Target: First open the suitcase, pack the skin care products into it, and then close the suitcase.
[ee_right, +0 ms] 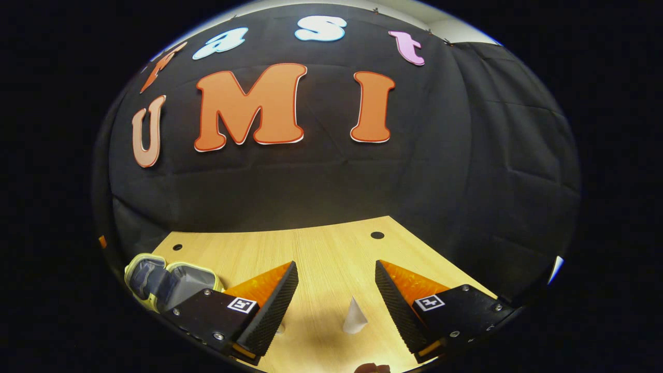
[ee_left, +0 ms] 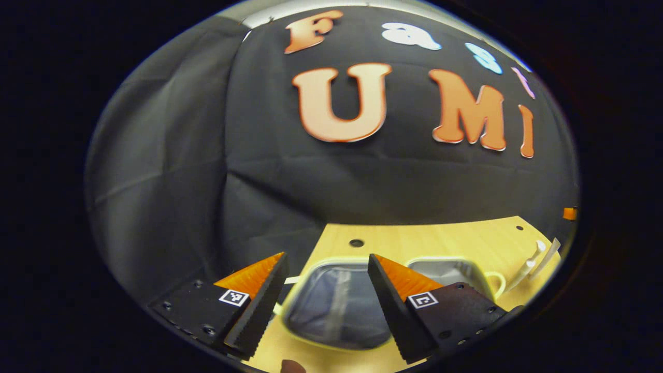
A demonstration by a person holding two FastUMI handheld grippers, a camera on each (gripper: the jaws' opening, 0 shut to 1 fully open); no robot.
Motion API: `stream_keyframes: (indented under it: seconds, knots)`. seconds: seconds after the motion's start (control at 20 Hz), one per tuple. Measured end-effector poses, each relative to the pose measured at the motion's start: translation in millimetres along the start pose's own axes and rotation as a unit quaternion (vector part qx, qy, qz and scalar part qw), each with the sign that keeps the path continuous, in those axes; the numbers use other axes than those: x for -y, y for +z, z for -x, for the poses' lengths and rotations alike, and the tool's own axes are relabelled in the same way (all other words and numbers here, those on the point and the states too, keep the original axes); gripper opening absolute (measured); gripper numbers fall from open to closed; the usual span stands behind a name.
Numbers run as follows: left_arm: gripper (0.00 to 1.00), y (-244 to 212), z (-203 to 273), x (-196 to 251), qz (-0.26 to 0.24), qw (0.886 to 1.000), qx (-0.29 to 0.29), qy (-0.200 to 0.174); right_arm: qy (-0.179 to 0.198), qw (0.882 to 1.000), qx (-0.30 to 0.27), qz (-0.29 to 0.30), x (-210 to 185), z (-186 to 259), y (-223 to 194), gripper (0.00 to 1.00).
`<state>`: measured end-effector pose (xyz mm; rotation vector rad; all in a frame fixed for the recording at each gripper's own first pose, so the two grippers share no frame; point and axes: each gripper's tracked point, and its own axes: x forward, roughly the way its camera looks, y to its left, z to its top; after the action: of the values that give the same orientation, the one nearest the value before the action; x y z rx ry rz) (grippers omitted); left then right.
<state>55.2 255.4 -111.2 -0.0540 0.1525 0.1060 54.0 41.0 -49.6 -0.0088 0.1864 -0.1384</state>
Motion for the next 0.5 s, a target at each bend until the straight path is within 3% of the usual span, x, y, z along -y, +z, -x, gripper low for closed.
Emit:
stream_keyframes:
  seconds: [0.25, 0.5]
  knots:
    - [0.95, -8.2, 12.8, 186.4, 0.006, 0.994, 0.014, -0.104, 0.046, 0.999, 0.005, 0.002, 11.5, 1.1, -10.6, 0.95]
    - [0.96, -65.5, 28.3, 314.1, -0.022, 0.980, -0.011, -0.197, 0.052, 0.999, -0.003, -0.013, 42.9, 6.8, -29.0, 0.95]
